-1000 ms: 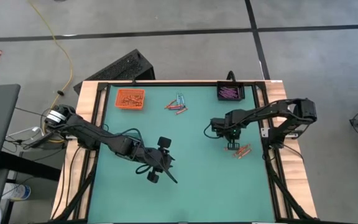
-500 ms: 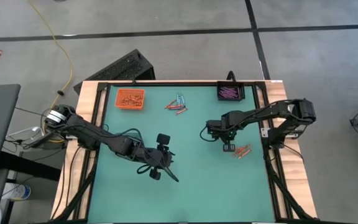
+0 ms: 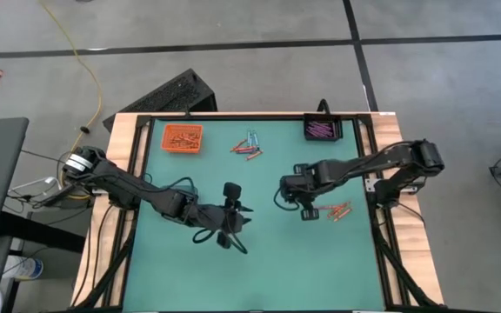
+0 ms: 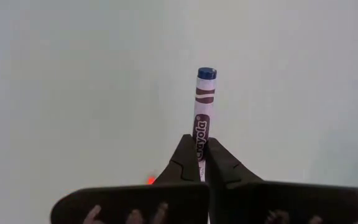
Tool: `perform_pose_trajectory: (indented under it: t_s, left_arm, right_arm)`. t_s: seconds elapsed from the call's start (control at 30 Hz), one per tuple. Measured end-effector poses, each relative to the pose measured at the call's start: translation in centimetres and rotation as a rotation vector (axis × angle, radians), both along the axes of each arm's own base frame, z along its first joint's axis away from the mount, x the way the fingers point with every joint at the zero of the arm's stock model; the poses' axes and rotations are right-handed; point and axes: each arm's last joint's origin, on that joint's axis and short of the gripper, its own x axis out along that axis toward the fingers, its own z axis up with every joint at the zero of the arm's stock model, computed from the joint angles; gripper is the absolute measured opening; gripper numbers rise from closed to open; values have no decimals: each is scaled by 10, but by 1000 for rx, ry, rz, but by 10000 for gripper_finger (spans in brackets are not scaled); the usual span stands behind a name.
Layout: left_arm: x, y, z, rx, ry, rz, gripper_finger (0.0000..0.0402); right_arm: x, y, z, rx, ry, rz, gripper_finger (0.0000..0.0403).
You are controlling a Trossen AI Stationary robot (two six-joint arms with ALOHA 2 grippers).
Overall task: Sort crayons
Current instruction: Put the blue crayon into the blue bin
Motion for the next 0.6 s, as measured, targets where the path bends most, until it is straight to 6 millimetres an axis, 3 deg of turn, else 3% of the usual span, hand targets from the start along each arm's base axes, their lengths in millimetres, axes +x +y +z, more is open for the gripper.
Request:
perform_pose_trajectory:
  t_s: [0.23, 0.6]
  left_arm:
    - [0, 3, 10, 122, -62, 64, 116]
    - [-25, 13, 66, 97, -279, 2, 116]
  right_arm:
    - [18, 30, 51, -50, -184, 125, 0]
    - [25, 64, 123, -197, -438, 279, 0]
